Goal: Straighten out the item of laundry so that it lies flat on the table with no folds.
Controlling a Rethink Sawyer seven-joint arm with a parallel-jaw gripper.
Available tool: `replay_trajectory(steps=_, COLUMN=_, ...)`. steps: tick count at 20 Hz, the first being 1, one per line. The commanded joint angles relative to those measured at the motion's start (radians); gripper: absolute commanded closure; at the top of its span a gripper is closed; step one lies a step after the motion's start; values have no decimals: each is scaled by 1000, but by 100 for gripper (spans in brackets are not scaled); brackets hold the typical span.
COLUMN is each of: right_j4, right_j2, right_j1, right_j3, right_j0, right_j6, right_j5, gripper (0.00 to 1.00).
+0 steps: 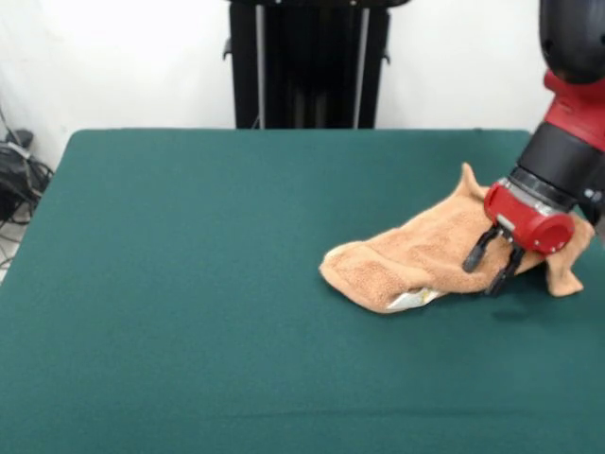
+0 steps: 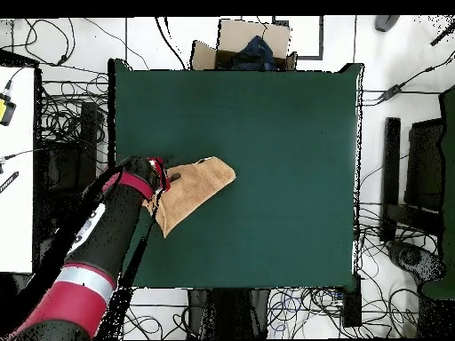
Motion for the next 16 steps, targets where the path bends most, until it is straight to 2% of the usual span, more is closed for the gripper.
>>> replay_trajectory(steps=1, right_j4=-159, right_j2=248, right_j1=-106, right_j3=38, right_j0=-136, right_j6=-538, right_j5=79, gripper=0)
replay_trajectory(steps=6, right_j4=-217, right_j2=272, right_j1=-84, right_j3=62, right_j0=-172, right_j6=-533, right_j5=16, gripper=0)
replay_trajectory(steps=16, right_j4=-330, right_j2=293, right_j1=-79, right_j3=152, right_j0=-309, right_j6=-677, right_j5=-162, gripper=0)
